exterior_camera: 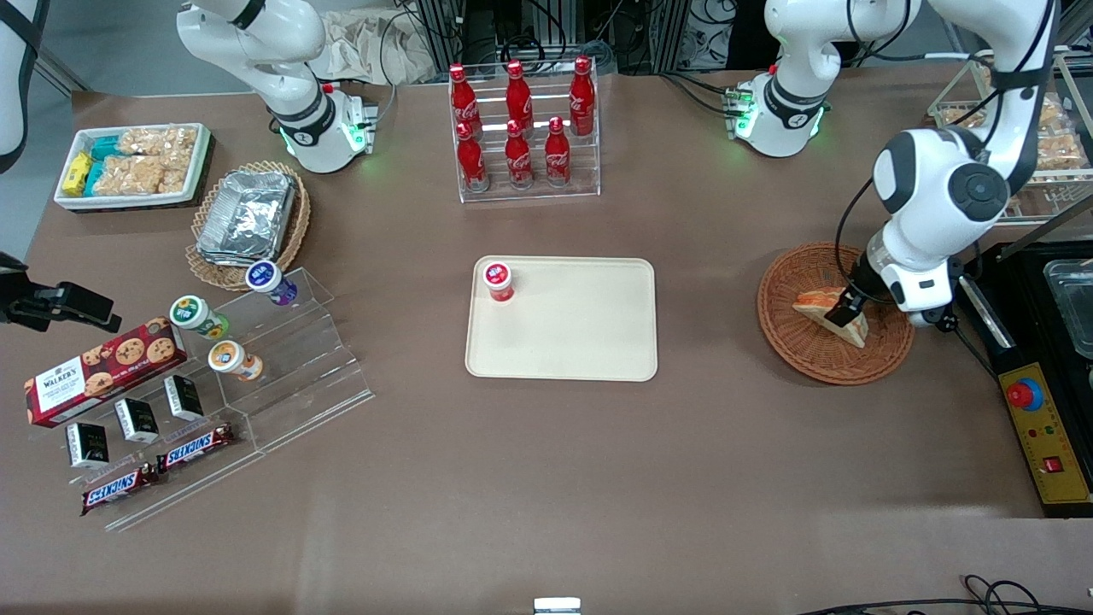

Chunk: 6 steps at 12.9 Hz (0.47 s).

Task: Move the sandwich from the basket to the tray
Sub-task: 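Close the left gripper on the wrapped sandwich wedge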

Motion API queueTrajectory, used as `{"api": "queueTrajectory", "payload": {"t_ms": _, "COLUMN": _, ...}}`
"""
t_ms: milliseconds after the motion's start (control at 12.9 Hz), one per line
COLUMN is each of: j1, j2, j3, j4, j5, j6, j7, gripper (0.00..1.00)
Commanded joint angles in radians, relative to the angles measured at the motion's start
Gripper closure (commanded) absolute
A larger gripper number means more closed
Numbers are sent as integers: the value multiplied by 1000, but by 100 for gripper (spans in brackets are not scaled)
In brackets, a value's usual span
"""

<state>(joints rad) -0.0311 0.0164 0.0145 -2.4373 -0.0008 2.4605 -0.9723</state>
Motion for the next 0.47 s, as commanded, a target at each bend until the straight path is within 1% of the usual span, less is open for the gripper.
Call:
{"api": "queueTrajectory", "payload": {"t_ms": 0, "j1": 10, "j2": 33, "j3": 13, "j4": -34, "j5": 13, "j6": 90, "j7": -20, "gripper": 0}}
{"api": "queueTrajectory", "payload": {"t_ms": 311, "j1": 11, "j2": 95, "j3": 16, "j4": -78, "j5": 11, "j6": 217, "j7": -20, "gripper": 0}}
{"api": "queueTrajectory", "payload": {"t_ms": 388, "j1": 11, "j2": 106, "j3": 16, "j4": -83, "j5": 11, "j6": 239, "j7": -20, "gripper": 15}}
